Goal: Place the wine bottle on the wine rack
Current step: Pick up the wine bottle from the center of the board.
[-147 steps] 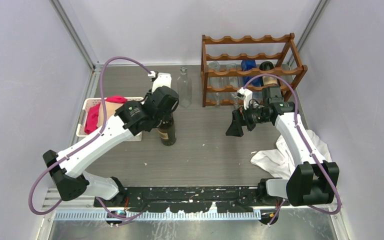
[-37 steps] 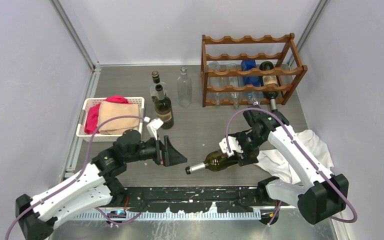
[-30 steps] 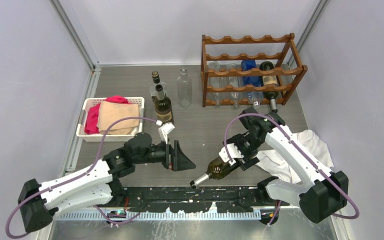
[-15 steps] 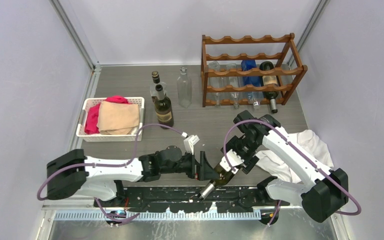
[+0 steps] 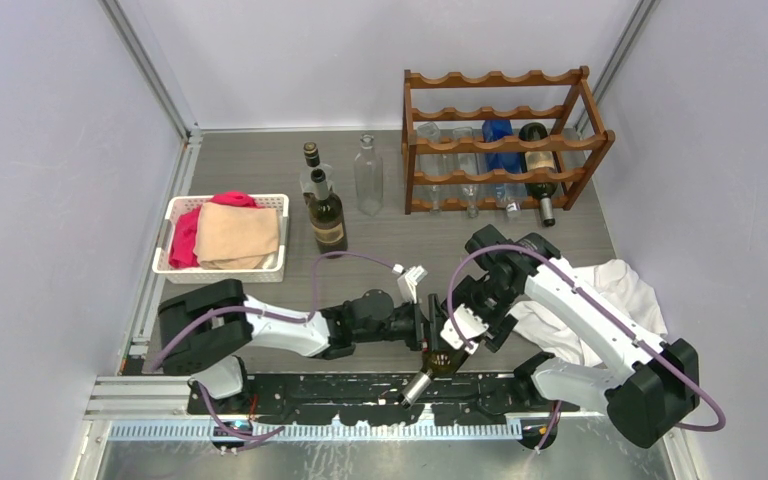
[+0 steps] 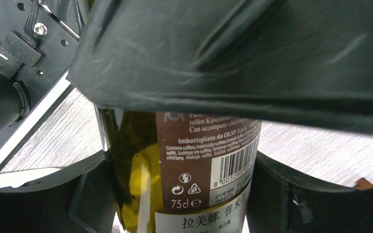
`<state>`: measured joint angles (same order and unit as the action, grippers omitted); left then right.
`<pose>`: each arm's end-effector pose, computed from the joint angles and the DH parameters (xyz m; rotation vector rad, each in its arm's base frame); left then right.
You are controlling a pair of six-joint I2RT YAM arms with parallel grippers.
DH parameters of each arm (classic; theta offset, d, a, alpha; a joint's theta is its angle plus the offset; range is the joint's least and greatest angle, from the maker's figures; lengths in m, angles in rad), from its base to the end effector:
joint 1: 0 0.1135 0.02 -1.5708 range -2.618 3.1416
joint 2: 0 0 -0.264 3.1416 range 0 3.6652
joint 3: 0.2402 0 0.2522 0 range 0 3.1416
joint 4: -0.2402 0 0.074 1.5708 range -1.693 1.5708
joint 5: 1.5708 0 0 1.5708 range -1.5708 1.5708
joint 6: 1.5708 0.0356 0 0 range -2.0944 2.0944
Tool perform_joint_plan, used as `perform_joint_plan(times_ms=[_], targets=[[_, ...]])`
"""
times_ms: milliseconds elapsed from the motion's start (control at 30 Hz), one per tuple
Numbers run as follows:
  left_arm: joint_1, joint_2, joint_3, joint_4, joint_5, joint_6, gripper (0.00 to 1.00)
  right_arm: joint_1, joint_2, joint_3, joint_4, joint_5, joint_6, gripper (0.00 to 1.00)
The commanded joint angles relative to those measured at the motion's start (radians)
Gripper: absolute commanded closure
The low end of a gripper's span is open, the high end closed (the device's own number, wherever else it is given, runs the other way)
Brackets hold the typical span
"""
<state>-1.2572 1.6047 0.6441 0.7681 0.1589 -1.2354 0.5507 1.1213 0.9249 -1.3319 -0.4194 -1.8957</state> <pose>0.0951 -0.3115 0.1901 0.1697 2.2160 -1.7881 0.1303 0.0970 0.2559 -2.6518 0.9472 0.4315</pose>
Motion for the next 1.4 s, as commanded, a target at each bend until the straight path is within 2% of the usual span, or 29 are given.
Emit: perform_joint_plan(times_ms=[0,133,167,200,233,267,300,400,433,467,500,800,1067,1200,1367], targets=[[-0.005,0.048,0.074,0.132,0.069,-0.039,0.21,0.009,-0.034,0.027,-0.008,-0.051,-0.034,0.98],[-0.005,0.085,0.094,0.147,0.115,-0.052,0.32,0.010,-0.047,0.036,-0.014,-0.055,-0.031,0.96],[-0.005,0.092,0.093,0.163,0.121,-0.053,0.42,0.010,-0.050,0.039,-0.017,-0.059,-0.029,0.95],[-0.005,0.100,0.091,0.186,0.126,-0.053,0.56,0.011,-0.049,0.041,-0.019,-0.065,-0.026,0.92],[-0.004,0.107,0.087,0.225,0.131,-0.055,0.77,0.011,-0.052,0.041,-0.019,-0.070,-0.020,0.85],[-0.004,0.113,0.081,0.257,0.131,-0.061,0.93,0.010,-0.052,0.042,-0.022,-0.074,-0.014,0.78],[-0.002,0.119,0.076,0.288,0.131,-0.068,0.99,0.010,-0.054,0.042,-0.024,-0.082,-0.008,0.70],[-0.001,0.129,0.063,0.361,0.136,-0.086,1.00,0.010,-0.065,0.038,-0.018,-0.108,0.032,0.44],[-0.001,0.128,0.058,0.379,0.133,-0.090,1.00,0.010,-0.071,0.036,-0.010,-0.112,0.052,0.32],[-0.001,0.123,0.052,0.394,0.130,-0.091,1.00,0.010,-0.074,0.034,-0.006,-0.113,0.074,0.11],[-0.001,0.116,0.044,0.407,0.122,-0.092,1.00,0.009,-0.076,0.034,0.002,-0.113,0.098,0.02],[0.022,0.034,-0.035,0.400,0.084,-0.077,1.00,-0.024,-0.103,0.058,0.000,-0.114,0.140,0.00],[0.027,-0.045,-0.123,0.380,0.060,-0.072,1.00,-0.058,-0.114,0.058,0.003,-0.036,0.134,0.00],[0.027,-0.144,-0.155,0.290,0.026,-0.026,1.00,-0.110,-0.128,0.094,-0.005,-0.058,0.175,0.00],[0.012,-0.292,-0.160,0.075,-0.053,0.054,1.00,-0.224,-0.115,0.187,-0.054,-0.139,0.176,0.00]])
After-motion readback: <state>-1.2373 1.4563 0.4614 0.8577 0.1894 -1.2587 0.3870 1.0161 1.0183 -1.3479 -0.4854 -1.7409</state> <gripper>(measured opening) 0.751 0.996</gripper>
